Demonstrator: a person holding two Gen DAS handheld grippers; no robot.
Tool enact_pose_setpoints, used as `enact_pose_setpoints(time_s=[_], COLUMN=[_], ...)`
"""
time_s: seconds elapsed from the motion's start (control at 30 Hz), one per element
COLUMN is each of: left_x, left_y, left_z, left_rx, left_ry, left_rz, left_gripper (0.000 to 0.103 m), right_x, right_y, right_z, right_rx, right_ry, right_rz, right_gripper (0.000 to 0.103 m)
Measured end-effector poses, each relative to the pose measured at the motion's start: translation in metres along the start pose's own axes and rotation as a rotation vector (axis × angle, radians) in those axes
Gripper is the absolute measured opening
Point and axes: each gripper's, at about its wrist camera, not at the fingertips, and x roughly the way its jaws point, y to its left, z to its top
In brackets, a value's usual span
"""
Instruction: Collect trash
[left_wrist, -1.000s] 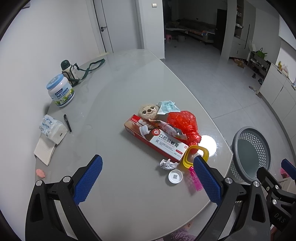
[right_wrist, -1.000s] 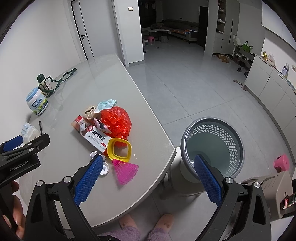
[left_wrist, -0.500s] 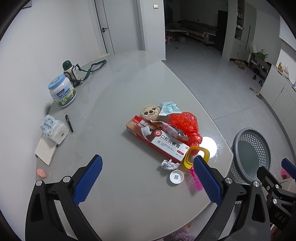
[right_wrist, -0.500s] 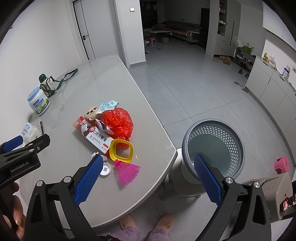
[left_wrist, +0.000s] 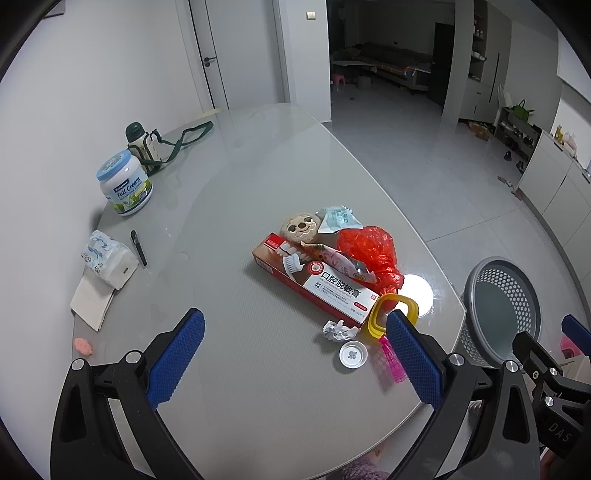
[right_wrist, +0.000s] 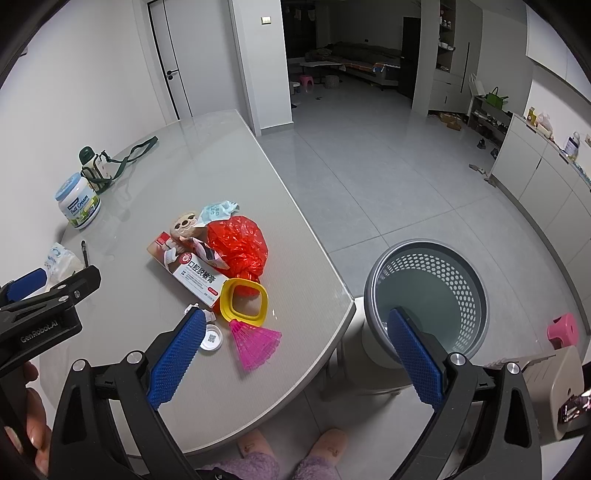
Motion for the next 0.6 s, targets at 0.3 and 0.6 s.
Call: enact_pose_setpoints(time_s=[0.3, 0.6], left_x=[0.0005, 0.0044], left_y=[-0.0001, -0.0006], left_z=[0.0001, -0.0001], left_rx=[0.000, -0.004], left_ry=[0.001, 0.006], left_rz=[0.000, -0.001], left_gripper=[0.097, 0.097], right_x=[0.0002, 0.0000], right_y=[0.0001, 0.0015], right_z=[0.0003, 0.0012], right_rx=[0.000, -0.003], right_ry=[0.000, 0.000], right_rz=[0.000, 0.003], right_gripper=[0.094, 0.094])
